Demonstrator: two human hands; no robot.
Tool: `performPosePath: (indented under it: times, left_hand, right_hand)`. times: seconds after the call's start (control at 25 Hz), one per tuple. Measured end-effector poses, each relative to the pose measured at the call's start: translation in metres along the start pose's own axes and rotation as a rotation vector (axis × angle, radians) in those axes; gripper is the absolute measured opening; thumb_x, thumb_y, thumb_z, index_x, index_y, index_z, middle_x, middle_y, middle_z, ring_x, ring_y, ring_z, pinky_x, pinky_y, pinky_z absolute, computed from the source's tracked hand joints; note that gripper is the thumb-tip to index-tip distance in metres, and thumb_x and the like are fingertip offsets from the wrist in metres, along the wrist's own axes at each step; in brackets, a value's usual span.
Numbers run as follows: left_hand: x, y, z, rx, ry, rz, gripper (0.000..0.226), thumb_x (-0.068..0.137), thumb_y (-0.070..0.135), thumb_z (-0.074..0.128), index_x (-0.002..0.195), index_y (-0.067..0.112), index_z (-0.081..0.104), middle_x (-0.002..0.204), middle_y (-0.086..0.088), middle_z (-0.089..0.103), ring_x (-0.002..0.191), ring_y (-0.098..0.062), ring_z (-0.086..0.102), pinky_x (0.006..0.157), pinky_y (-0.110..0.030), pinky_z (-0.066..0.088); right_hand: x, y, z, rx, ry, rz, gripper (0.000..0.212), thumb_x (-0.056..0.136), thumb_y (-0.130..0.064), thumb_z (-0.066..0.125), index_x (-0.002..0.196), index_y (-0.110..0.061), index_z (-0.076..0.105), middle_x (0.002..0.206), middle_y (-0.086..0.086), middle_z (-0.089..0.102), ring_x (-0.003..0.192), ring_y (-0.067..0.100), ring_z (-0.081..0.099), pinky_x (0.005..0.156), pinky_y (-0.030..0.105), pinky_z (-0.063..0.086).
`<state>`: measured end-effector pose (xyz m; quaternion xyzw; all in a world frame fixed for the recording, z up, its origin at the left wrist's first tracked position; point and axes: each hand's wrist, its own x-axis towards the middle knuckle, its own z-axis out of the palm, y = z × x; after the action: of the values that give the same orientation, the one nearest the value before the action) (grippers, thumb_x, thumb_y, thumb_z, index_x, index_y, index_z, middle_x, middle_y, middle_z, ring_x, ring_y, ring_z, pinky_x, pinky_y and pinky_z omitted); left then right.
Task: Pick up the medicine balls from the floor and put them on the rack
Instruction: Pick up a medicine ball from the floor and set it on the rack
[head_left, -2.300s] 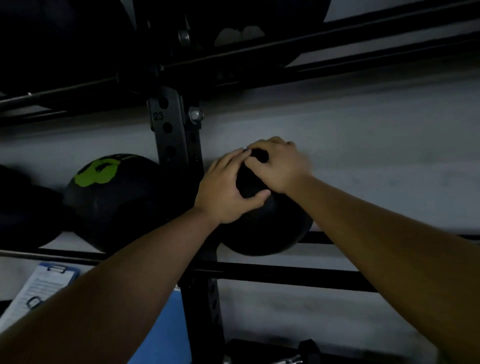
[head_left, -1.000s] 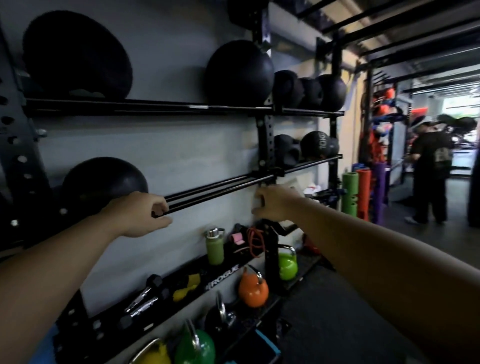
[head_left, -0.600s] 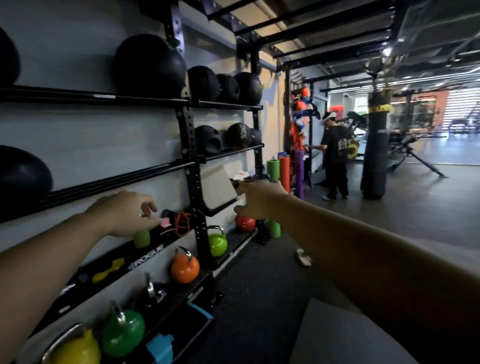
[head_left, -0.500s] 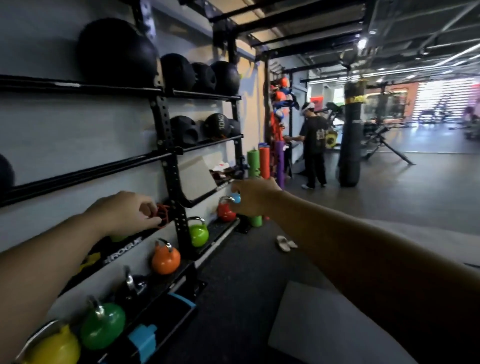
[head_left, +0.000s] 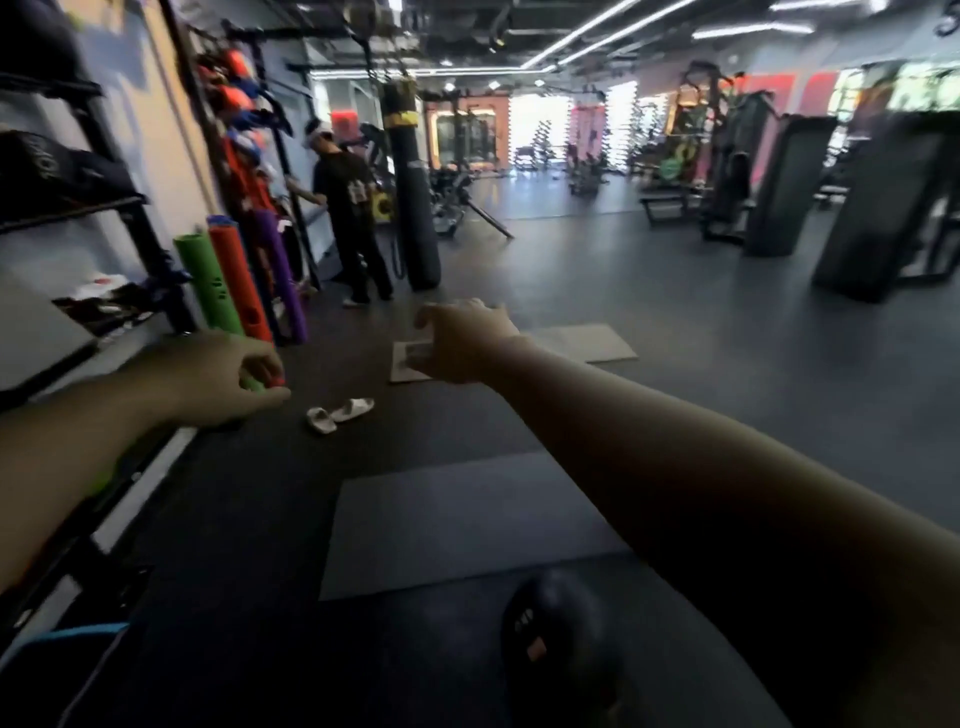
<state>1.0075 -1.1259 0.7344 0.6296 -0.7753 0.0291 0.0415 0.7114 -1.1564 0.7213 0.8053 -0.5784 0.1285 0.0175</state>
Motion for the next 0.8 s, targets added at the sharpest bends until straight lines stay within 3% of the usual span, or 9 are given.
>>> performPosePath:
  times: [0.2, 0.36, 0.52, 0.8]
  left_hand:
    - [0.019, 0.075, 0.047, -0.014, -0.097, 0.226, 0.051, 0.073, 0.085, 0.059, 0.101, 0.044, 0.069, 0.097, 0.018, 0.071, 0.092, -0.012, 0.069, 0.086, -0.037, 0.058]
    - [0.02, 0.12, 0.073, -0.007, -0.191, 0.344, 0.042, 0.084, 0.074, 0.067, 0.114, 0.045, 0.068, 0.107, 0.017, 0.068, 0.102, -0.015, 0.067, 0.091, -0.04, 0.057]
    - [0.01, 0.165, 0.112, 0.005, -0.251, 0.478, 0.043, 0.09, 0.068, 0.066, 0.122, 0.039, 0.068, 0.109, 0.017, 0.065, 0.1, -0.012, 0.062, 0.083, -0.035, 0.051]
    - [0.028, 0.24, 0.141, 0.068, -0.31, 0.518, 0.05, 0.093, 0.069, 0.061, 0.129, 0.035, 0.065, 0.126, 0.012, 0.067, 0.105, -0.014, 0.062, 0.088, -0.037, 0.054]
  right_hand:
    - [-0.085, 0.051, 0.04, -0.012, -0.101, 0.232, 0.058, 0.091, -0.058, 0.062, 0.14, -0.029, 0.054, 0.141, 0.005, 0.06, 0.132, 0.032, 0.051, 0.107, 0.051, 0.035]
    - [-0.146, 0.068, 0.064, -0.011, -0.149, 0.363, 0.06, 0.093, -0.058, 0.058, 0.143, -0.026, 0.051, 0.141, 0.007, 0.059, 0.129, 0.034, 0.051, 0.11, 0.055, 0.032]
    - [-0.201, 0.092, 0.09, -0.041, -0.19, 0.469, 0.062, 0.091, -0.061, 0.055, 0.143, -0.028, 0.05, 0.139, 0.006, 0.059, 0.127, 0.034, 0.052, 0.105, 0.052, 0.035]
    - [-0.235, 0.162, 0.109, -0.039, -0.236, 0.51, 0.062, 0.092, -0.058, 0.056, 0.145, -0.027, 0.049, 0.14, 0.006, 0.059, 0.127, 0.034, 0.052, 0.104, 0.051, 0.035]
